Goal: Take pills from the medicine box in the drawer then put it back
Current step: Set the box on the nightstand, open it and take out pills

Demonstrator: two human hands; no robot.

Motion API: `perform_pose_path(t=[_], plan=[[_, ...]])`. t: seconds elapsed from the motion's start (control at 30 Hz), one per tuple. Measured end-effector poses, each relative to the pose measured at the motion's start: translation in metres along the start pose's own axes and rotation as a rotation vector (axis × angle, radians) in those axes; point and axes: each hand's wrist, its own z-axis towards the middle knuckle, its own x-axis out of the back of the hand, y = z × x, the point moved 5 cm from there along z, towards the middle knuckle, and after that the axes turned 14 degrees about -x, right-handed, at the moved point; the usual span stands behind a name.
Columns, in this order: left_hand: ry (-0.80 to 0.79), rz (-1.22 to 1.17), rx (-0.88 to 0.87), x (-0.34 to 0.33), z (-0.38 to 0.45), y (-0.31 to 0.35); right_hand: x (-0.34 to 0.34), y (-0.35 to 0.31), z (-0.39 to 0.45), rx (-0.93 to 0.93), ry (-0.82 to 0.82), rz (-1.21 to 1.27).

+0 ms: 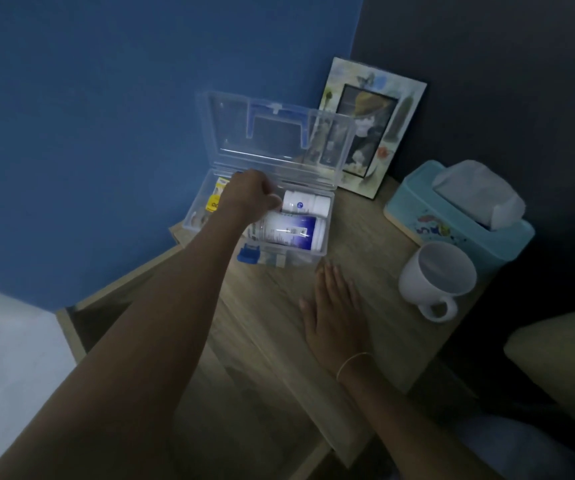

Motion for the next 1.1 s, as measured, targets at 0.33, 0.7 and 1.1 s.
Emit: perform_pose_path(t=[0.33, 0.7, 1.1], plan=[[0.084, -0.068, 0.017, 0.015, -0.006, 0.014, 0.0, 0.002, -0.001, 0.003, 0.02, 0.044], [0.424, -0.334, -0.073, 0.056, -0.155, 0.05, 0.032, -0.007, -0.001, -0.092, -0.229, 0.35], [0.183, -0.498, -0.079, 0.001, -0.265, 0.08, 0.053, -0.026, -0.103, -0.504, -0.981, 1.712]])
